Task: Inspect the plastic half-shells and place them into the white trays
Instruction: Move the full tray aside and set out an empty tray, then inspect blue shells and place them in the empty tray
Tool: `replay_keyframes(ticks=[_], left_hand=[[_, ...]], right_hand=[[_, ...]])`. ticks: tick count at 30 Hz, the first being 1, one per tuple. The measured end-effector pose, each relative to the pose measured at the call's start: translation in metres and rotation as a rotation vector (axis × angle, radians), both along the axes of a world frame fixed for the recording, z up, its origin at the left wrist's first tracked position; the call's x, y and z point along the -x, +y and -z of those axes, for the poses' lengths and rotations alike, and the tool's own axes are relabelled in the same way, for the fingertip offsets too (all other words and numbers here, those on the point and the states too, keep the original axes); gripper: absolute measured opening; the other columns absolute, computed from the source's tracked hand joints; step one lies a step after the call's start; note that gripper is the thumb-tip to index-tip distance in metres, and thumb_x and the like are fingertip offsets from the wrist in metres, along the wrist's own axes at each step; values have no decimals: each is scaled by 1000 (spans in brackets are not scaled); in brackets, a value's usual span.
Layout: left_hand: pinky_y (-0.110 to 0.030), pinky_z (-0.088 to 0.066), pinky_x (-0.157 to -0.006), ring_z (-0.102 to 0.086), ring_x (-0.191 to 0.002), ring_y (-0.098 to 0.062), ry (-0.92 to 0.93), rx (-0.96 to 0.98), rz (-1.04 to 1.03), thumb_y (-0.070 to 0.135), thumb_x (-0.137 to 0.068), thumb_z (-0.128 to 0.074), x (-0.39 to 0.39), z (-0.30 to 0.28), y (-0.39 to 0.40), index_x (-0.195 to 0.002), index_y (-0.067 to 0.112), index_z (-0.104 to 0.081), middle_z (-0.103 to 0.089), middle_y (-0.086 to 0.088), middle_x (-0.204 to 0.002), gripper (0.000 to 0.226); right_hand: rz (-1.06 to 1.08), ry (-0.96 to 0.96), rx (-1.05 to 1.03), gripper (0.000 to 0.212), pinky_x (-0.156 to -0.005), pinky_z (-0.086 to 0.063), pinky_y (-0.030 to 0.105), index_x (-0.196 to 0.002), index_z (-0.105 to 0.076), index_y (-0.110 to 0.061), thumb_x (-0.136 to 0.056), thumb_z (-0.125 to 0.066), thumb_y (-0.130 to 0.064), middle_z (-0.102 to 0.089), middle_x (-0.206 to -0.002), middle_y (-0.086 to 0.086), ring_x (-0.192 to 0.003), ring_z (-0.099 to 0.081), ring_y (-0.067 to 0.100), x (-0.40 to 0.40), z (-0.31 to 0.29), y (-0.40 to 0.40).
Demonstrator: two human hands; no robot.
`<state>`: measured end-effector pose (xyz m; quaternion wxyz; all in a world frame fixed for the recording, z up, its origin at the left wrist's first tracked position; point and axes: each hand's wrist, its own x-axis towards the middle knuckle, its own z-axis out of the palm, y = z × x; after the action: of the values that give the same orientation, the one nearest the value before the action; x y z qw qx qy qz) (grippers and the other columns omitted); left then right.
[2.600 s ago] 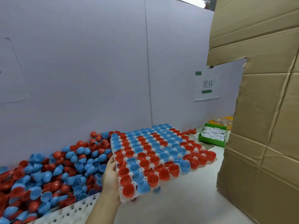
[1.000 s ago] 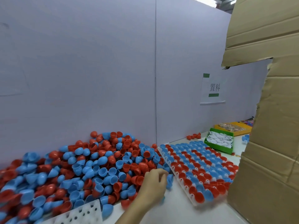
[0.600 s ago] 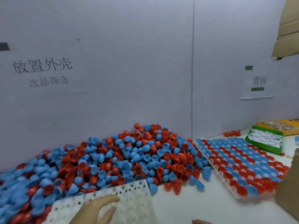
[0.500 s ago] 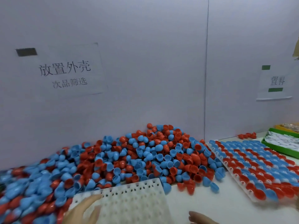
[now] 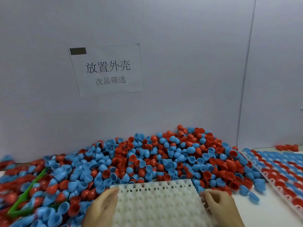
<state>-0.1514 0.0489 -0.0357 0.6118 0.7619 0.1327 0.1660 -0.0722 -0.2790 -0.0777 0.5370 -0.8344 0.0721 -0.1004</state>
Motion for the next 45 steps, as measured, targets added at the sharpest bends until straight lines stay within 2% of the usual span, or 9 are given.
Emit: replay_keyframes(ticks=[4,8,15,22,29,35,38,42,45], left_hand=[[-28,-44,-94,-65,-105,-16,-42,-5,-27,-2,-95,-60,-3,11,18,-96,13,-74,-75,2,-99,20],[-24,-44,-88,-63,-101,-6,-70,-60,-29,-4,-97,-56,-4,16,20,-91,14,-76,-75,4,-97,27],[-3,-48,-77,-65,-100,-9,-115,-144,-32,-7,-96,-53,-3,28,23,-94,10,-76,-75,0,-97,28],[-21,-49,-88,-63,-109,-11,-161,-148,-10,-5,-97,-52,-2,19,16,-107,25,-66,-71,1,-109,35],[-14,-40,-93,-53,-112,15,-237,-494,137,18,-98,-57,-2,-10,-12,-109,45,-63,-64,30,-113,29],[-9,-44,-89,-56,-111,11,-297,-474,206,35,-90,-64,15,-7,-39,-110,50,-61,-61,40,-111,25],[-11,-45,-95,-55,-113,12,-275,-409,304,48,-85,-64,22,-3,-44,-118,52,-57,-55,44,-117,34],[-3,-33,-99,-35,-126,23,-179,-539,551,49,-86,-71,27,3,-53,-127,69,-39,-36,51,-132,55],[0,-36,-90,-46,-118,17,-170,-564,616,43,-89,-72,25,6,-58,-121,61,-44,-54,37,-124,46]], right_hand=[[118,-213,102,28,-58,-50,25,-80,-71,-28,-85,-70,0,-65,-61,1,-57,-60,12,-10,15,0],[-57,-248,280,41,-57,-46,16,-107,-64,-36,-80,-79,-8,-60,-96,-14,-66,-58,9,-19,17,0],[-41,-258,344,26,-60,-42,15,-101,-67,-30,-83,-78,-16,-62,-88,-17,-70,-58,6,-23,24,-6],[-25,-279,135,15,-68,-45,16,-109,-67,-23,-96,-62,-18,-67,-93,-14,-85,-62,4,-22,20,-11],[-23,-248,-240,19,-60,-51,26,-104,-67,-23,-102,-48,-22,-70,-81,0,-70,-64,15,-8,-5,3],[-337,-166,-415,27,-60,-56,24,-104,-73,-23,-87,-54,-33,-73,-91,0,-73,-67,13,26,-33,32],[-545,-98,-292,26,-65,-57,26,-108,-73,-23,-88,-58,-29,-73,-97,-3,-81,-70,17,43,-38,49],[-795,-20,-160,22,-71,-56,28,-107,-75,-33,-89,-64,-26,-72,-105,-1,-86,-69,19,61,-43,71],[-876,12,-83,24,-76,-55,26,-108,-74,-35,-92,-68,-19,-73,-108,-2,-88,-70,17,64,-42,77]])
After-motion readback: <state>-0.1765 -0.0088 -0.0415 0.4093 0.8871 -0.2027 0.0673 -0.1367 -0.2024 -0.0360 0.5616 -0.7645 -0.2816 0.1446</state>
